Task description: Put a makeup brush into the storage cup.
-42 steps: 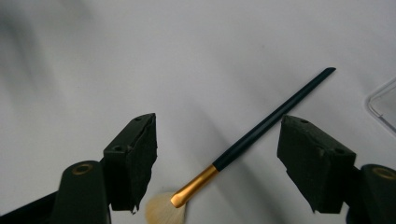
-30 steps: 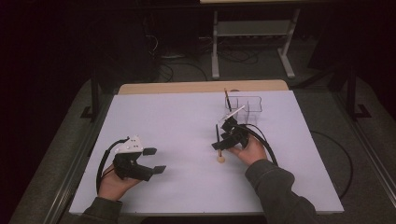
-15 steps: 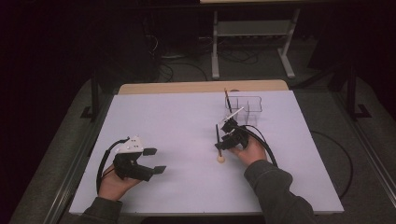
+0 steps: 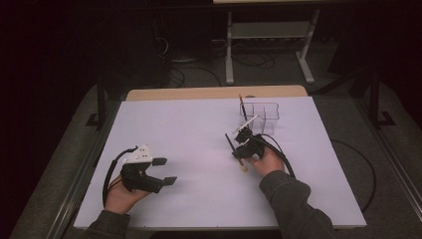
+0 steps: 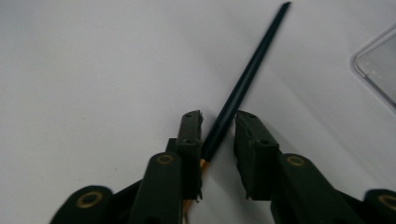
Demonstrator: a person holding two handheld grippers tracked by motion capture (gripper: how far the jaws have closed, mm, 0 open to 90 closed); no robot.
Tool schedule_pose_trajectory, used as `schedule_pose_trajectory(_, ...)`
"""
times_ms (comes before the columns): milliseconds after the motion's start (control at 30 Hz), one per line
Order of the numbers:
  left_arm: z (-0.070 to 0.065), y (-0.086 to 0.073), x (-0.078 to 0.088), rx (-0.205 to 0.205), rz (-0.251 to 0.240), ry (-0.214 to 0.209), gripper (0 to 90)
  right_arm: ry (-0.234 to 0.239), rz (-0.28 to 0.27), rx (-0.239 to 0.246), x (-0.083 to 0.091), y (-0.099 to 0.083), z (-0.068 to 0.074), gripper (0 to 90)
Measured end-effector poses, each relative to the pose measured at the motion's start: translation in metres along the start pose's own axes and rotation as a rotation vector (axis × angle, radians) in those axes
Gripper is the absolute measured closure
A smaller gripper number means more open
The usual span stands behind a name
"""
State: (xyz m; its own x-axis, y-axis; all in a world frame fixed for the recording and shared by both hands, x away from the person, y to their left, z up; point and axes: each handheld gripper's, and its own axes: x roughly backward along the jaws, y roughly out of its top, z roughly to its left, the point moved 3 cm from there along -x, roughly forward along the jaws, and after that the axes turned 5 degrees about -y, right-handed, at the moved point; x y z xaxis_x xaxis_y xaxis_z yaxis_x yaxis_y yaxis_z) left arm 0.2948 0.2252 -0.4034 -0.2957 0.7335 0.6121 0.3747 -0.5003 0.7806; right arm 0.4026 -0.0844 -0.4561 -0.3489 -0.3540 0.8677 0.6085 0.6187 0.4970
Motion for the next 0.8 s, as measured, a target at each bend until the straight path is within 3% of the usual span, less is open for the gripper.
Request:
schedule_pose_trajectory(133, 0.0, 0.0, 0.0, 0.003, -0.004, -0.001, 24.2, -0.029, 0.006, 0.03, 0.0, 0.001, 0.003, 77.6)
schedule_pose_trajectory(300, 0.0, 0.001, 0.002, -0.005, -0.004, 0.002, 24.5, -0.032, 0.002, 0.027, 0.0, 0.0, 0.004, 82.4)
schedule_pose_trajectory(433, -0.001, 0.0, -0.001, -0.002, -0.004, -0.001, 24.5, 0.022, -0.006, -0.005, -0.001, -0.001, -0.003, 82.6)
schedule_pose_trajectory(633, 0.0, 0.0, -0.002, 0.001, -0.001, 0.001, 24.5, 0.087, -0.019, -0.014, 0.001, -0.002, -0.008, 82.7)
schedule_pose_trajectory(800, 0.0, 0.0, -0.002, -0.002, -0.001, -0.001, 24.5, 0.121, -0.051, 0.017, 0.008, 0.0, -0.005, 82.6)
